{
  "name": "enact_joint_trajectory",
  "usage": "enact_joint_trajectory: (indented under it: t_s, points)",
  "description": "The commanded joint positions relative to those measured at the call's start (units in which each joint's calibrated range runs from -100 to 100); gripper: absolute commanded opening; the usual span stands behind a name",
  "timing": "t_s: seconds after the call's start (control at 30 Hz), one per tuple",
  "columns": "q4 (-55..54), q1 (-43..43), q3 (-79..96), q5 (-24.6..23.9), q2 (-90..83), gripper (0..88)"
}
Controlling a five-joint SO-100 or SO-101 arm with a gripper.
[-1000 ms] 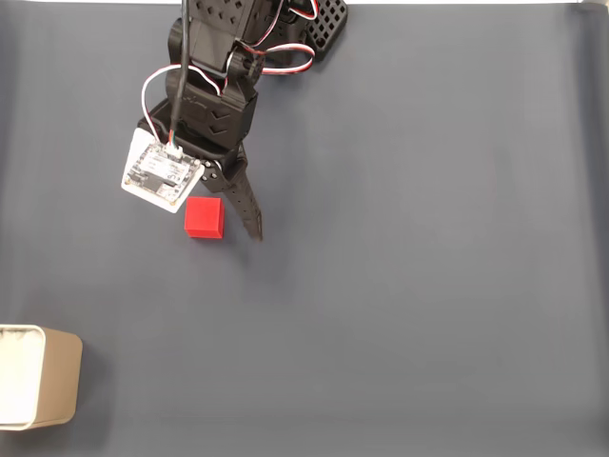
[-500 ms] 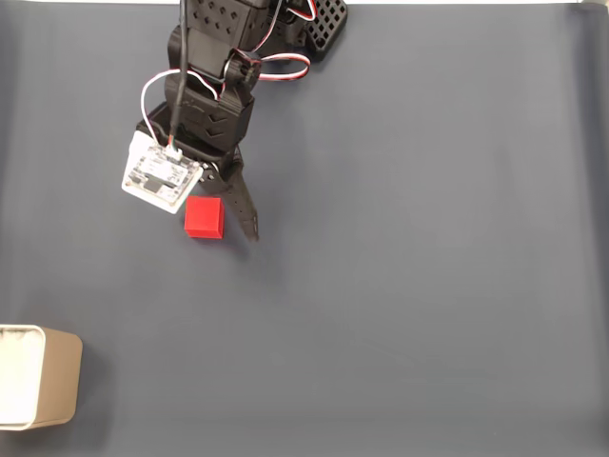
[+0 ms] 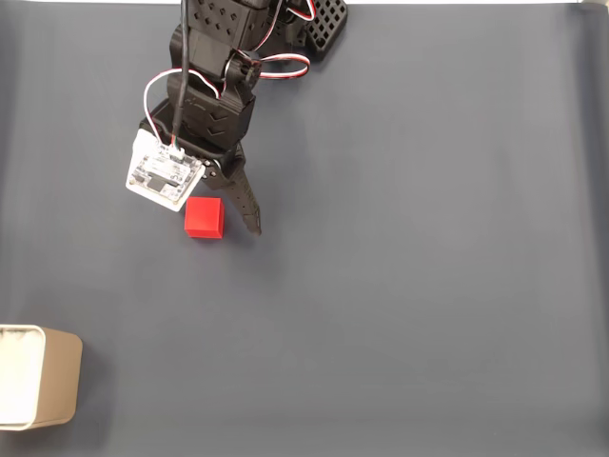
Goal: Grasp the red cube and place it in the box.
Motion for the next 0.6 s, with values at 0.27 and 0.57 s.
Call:
enact_joint_trajectory:
  t_s: [0.27, 0.57]
  points:
    - [-0.5, -2.2, 0.9, 0.1, -2.9, 44.2]
    - [-0.3, -3.2, 1.5, -0.4, -4.5, 44.4]
